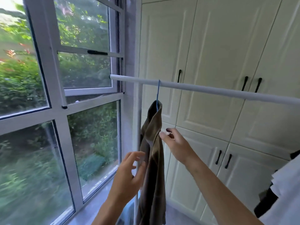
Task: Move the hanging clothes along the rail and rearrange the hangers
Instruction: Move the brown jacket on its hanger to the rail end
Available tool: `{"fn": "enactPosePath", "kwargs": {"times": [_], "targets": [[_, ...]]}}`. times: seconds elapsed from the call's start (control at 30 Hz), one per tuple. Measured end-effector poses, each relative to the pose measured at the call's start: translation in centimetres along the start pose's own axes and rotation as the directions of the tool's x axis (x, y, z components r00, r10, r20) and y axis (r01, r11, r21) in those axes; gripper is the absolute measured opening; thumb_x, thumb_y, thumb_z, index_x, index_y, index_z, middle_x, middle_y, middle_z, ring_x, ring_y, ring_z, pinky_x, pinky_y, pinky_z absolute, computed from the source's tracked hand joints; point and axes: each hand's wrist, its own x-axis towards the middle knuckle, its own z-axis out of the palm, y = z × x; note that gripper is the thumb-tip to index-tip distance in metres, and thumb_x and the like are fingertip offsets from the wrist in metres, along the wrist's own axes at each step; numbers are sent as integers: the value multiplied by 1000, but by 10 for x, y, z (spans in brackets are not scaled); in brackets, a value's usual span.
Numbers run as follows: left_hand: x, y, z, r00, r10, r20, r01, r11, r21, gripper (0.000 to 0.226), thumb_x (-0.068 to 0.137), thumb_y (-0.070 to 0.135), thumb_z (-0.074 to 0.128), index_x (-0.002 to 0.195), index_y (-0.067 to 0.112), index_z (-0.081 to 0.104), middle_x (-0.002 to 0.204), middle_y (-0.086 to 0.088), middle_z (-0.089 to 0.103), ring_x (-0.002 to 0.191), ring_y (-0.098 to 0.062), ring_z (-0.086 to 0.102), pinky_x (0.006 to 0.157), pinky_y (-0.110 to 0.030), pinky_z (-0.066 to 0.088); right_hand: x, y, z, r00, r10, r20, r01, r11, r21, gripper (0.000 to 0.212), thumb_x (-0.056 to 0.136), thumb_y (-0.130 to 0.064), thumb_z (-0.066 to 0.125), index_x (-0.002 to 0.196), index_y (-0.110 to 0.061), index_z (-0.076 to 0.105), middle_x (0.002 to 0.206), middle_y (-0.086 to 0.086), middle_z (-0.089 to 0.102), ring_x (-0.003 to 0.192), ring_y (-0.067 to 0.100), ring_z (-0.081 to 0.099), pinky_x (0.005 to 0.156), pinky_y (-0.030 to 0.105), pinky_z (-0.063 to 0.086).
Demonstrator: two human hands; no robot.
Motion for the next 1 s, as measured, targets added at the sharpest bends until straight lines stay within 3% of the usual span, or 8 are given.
{"fn": "enactPosePath", "kwargs": {"times": [0.07, 0.17, 0.3, 0.47, 0.57, 0.73, 0.87, 1.0], "targets": [[-2, -12, -13, 999, -32, 34, 32, 999, -5, 27, 97, 13, 63, 110, 37, 66, 113, 22, 61, 112, -6, 62, 88, -22, 52, 6, -15, 12, 999, 1, -52, -10, 985, -174, 70, 83, -72, 56, 131, -22, 48, 125, 0, 56, 115, 20, 59, 97, 37, 46], [-3, -27, -29, 995, -71, 69, 73, 997, -25, 25, 98, 15, 61, 109, 37, 66, 114, 19, 63, 113, -6, 63, 90, -24, 53, 12, -27, 28, 991, -50, -124, -4, 914, -405, 57, 89, -67, 54, 115, -20, 34, 120, 2, 52, 105, 29, 60, 83, 40, 46], [3, -40, -41, 993, -96, 69, 100, 994, -52, 26, 98, 13, 61, 108, 36, 66, 113, 18, 67, 112, -4, 64, 88, -17, 52, 20, -33, 41, 985, -36, -168, -63, 834, -548, 43, 101, -49, 45, 122, -13, 34, 121, 12, 63, 108, 37, 63, 78, 41, 44], [13, -46, -43, 995, -85, 51, 89, 992, -92, 37, 99, 3, 54, 102, 37, 66, 108, 20, 67, 105, -7, 67, 81, -11, 49, 19, -27, 35, 953, -43, -298, -63, 940, -336, 15, 103, -30, 42, 102, -15, 43, 87, 6, 61, 80, 30, 59, 67, 39, 46], [16, -49, -44, 995, -83, 52, 89, 990, -108, 37, 98, 0, 54, 99, 34, 68, 107, 18, 68, 104, -10, 66, 80, -13, 50, 15, -26, 17, 901, -174, -398, 71, 963, -260, 21, 101, -20, 50, 81, -17, 43, 68, 0, 53, 64, 19, 53, 56, 17, 38], [26, -49, -42, 996, -64, 67, 72, 989, -133, 36, 95, -6, 55, 97, 27, 70, 102, 12, 69, 97, -11, 66, 77, -12, 51, 7, -29, -25, 857, -267, -441, 165, 953, -255, 20, 97, -15, 59, 80, -9, 49, 69, 14, 55, 68, 30, 52, 63, 35, 41], [35, -41, -31, 997, -14, 72, 25, 987, -158, 41, 93, -6, 59, 94, 33, 69, 96, 8, 69, 86, -14, 66, 69, -18, 52, -16, -37, -61, 864, -337, -375, 239, 929, -284, 14, 98, -18, 60, 85, -14, 57, 77, 12, 66, 75, 29, 62, 73, 34, 47], [45, -22, -17, 994, 97, 56, -87, 984, -154, 27, 94, 7, 61, 96, 32, 68, 94, 6, 68, 85, -13, 66, 72, -19, 51, -51, -40, -101, 898, -353, -262, 283, 920, -271, 14, 100, -20, 59, 87, -16, 58, 72, 7, 63, 67, 20, 62, 67, 27, 46]]}}
